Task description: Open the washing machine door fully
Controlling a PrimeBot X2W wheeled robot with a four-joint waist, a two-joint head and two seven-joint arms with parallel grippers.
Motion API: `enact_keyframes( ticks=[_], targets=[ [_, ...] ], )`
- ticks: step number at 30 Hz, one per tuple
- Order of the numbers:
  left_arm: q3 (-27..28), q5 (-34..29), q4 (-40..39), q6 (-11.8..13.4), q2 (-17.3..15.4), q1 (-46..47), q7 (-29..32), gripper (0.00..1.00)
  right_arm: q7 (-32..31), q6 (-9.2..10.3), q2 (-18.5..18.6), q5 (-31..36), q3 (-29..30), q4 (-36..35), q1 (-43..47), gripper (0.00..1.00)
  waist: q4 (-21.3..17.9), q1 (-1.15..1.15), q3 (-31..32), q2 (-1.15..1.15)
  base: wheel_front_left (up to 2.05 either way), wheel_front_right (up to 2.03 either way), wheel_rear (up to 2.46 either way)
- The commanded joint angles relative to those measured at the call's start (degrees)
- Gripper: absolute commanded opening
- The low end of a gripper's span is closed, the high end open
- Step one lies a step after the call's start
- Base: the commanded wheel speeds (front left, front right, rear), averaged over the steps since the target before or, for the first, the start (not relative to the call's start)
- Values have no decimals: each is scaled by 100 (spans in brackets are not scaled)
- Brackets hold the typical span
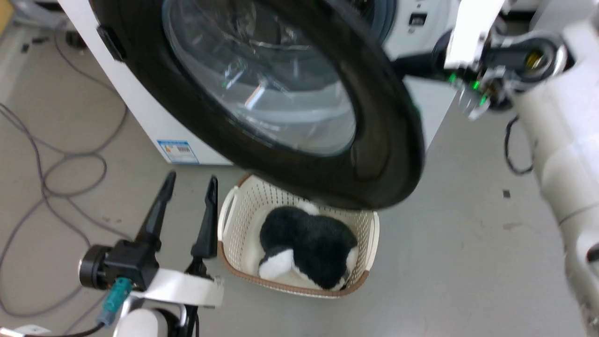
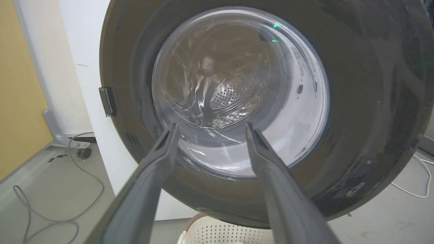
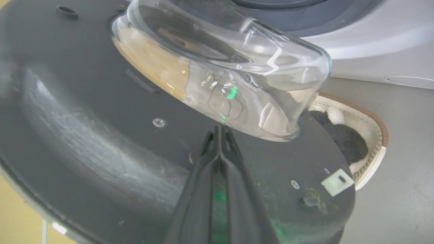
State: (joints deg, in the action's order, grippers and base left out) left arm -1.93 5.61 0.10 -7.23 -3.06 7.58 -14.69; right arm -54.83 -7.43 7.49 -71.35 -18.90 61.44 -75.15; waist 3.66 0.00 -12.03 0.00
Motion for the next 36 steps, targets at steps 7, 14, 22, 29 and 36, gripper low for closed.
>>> enact_keyframes(
  ticks=[7,14,22,29,36],
  targets=[
    [5,-126,297,1,-90,-360,-30,100,-190,-6,-147,-217,-14,-710,1000,0,23,0,456,0,0,0,0],
    [54,-130,523,81,-110,-536,-30,100,-404,-6,-286,-387,-76,-1433,1764,0,94,0,669,0,0,0,0],
    [46,-122,702,119,-124,-585,-30,100,-645,-6,-409,-591,-226,-2154,2437,0,113,0,793,0,0,0,0],
    [11,-98,820,150,-118,-648,-30,100,-584,-6,-457,-1115,-594,-3143,3102,0,113,0,897,0,0,0,0],
    [2,-81,850,177,-121,-671,-30,100,-168,-6,-460,-1409,-1129,-3718,3437,0,105,0,891,0,0,0,0]
  ],
)
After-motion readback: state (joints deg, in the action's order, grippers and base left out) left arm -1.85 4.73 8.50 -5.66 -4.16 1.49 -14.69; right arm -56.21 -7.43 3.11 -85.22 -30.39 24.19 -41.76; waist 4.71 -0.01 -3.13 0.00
